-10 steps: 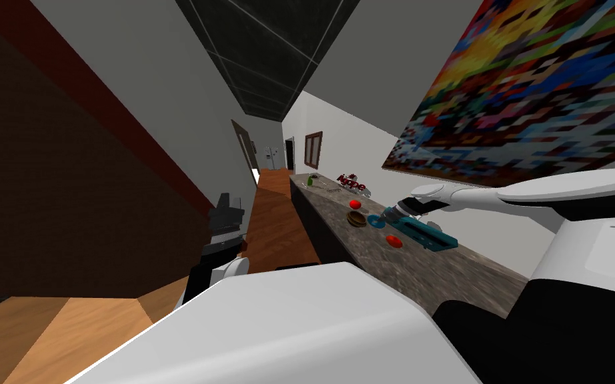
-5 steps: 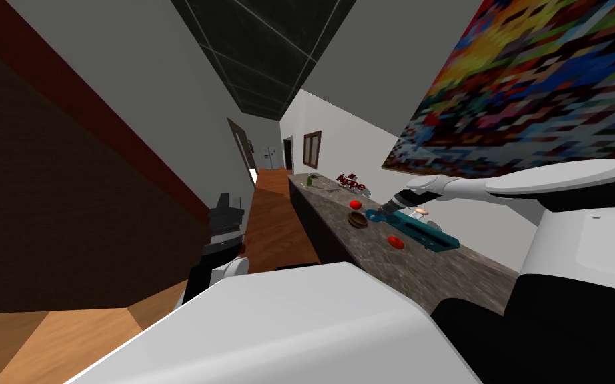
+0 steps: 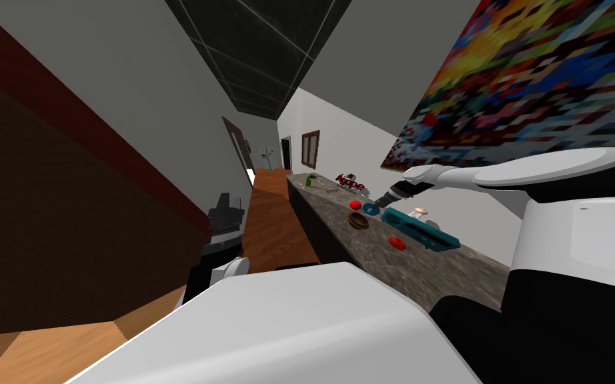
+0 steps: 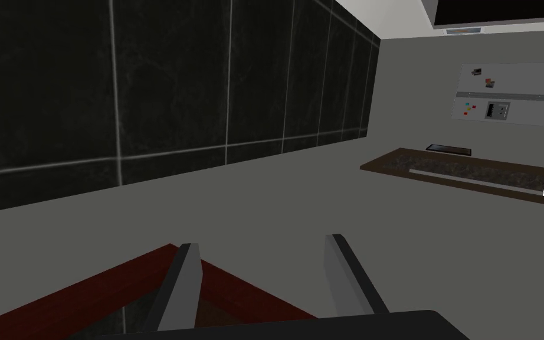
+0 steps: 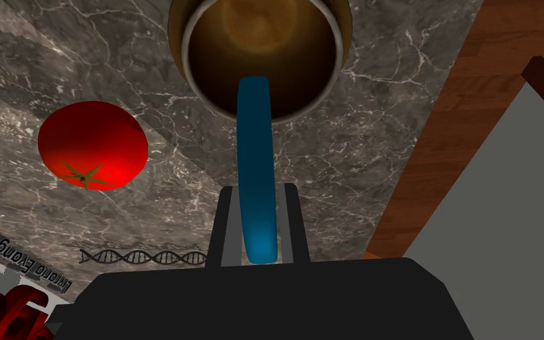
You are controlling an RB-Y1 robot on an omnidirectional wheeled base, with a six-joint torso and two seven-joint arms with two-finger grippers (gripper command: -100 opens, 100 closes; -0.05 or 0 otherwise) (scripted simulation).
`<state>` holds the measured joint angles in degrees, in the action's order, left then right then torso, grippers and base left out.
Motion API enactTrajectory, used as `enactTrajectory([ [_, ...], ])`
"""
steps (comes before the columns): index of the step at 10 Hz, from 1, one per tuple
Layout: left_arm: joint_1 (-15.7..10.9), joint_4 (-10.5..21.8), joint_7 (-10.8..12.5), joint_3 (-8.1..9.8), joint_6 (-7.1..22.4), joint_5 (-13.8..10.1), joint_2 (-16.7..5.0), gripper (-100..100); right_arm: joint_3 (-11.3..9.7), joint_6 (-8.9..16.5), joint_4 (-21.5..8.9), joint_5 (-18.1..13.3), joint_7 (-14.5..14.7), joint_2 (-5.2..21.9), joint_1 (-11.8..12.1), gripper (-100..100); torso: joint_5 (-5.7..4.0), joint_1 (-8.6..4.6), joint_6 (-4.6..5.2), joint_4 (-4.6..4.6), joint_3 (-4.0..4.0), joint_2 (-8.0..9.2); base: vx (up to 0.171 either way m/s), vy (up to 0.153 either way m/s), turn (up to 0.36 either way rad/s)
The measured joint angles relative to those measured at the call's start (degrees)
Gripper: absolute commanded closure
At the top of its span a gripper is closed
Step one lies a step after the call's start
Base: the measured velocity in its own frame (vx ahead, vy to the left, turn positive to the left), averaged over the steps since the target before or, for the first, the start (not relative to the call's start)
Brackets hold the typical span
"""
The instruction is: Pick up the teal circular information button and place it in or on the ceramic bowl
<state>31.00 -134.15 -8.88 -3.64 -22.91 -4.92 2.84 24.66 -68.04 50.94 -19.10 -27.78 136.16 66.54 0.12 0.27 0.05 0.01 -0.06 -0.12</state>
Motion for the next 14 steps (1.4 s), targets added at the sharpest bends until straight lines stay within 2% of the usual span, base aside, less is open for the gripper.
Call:
enactTrajectory([
  [1, 0.0, 0.0, 0.0, 0.0, 0.0, 0.0, 0.0, 0, 0.3, -1.0, -1.1, 0.0, -0.8, 1.0, -0.3, 100, 0.0, 0.0, -0.01, 0.0, 0.0, 0.0, 0.018, 0.008, -0.001],
  [2, 0.0, 0.0, 0.0, 0.0, 0.0, 0.0, 0.0, 0, 0.4, -1.2, -1.2, 0.0, -0.9, 1.1, -0.3, -100, -0.06, -0.07, 0.02, -0.01, 0.02, 0.06, 0.0, 0.0, 0.0],
  [6, 0.0, 0.0, 0.0, 0.0, 0.0, 0.0, 0.0, 0, 0.4, -1.2, -1.2, 0.0, -0.9, 1.1, -0.3, -100, -0.08, -0.16, 0.03, 0.02, 0.09, 0.17, 0.0, 0.0, 0.0],
  [7, 0.0, 0.0, 0.0, 0.0, 0.0, 0.0, 0.0, 0, 0.4, -1.2, -1.2, 0.0, -0.9, 1.1, -0.3, 0, -0.08, -0.16, 0.03, 0.02, 0.09, 0.17, 0.0, 0.0, 0.0],
  [8, 0.0, 0.0, 0.0, 0.0, 0.0, 0.0, 0.0, 0, 0.4, -1.2, -1.2, 0.0, -0.9, 1.1, -0.3, -100, -0.08, -0.16, 0.03, 0.02, 0.09, 0.17, -0.002, -0.026, -0.085],
  [11, 0.0, 0.0, 0.0, 0.0, 0.0, 0.0, 0.0, 0, 1.0, -4.9, -4.1, -0.1, -2.0, 3.4, -1.9, -100, -0.1, -0.26, 0.03, 0.02, 0.09, 0.17, 0.001, -0.03, -0.048],
  [14, 0.0, 0.0, 0.0, 0.0, 0.0, 0.0, 0.0, 0, 1.0, -7.7, -4.7, -1.0, -3.8, 4.9, -5.0, -100, -0.1, -0.25, 0.04, 0.03, 0.11, 0.19, 0.0, -0.023, -0.04],
])
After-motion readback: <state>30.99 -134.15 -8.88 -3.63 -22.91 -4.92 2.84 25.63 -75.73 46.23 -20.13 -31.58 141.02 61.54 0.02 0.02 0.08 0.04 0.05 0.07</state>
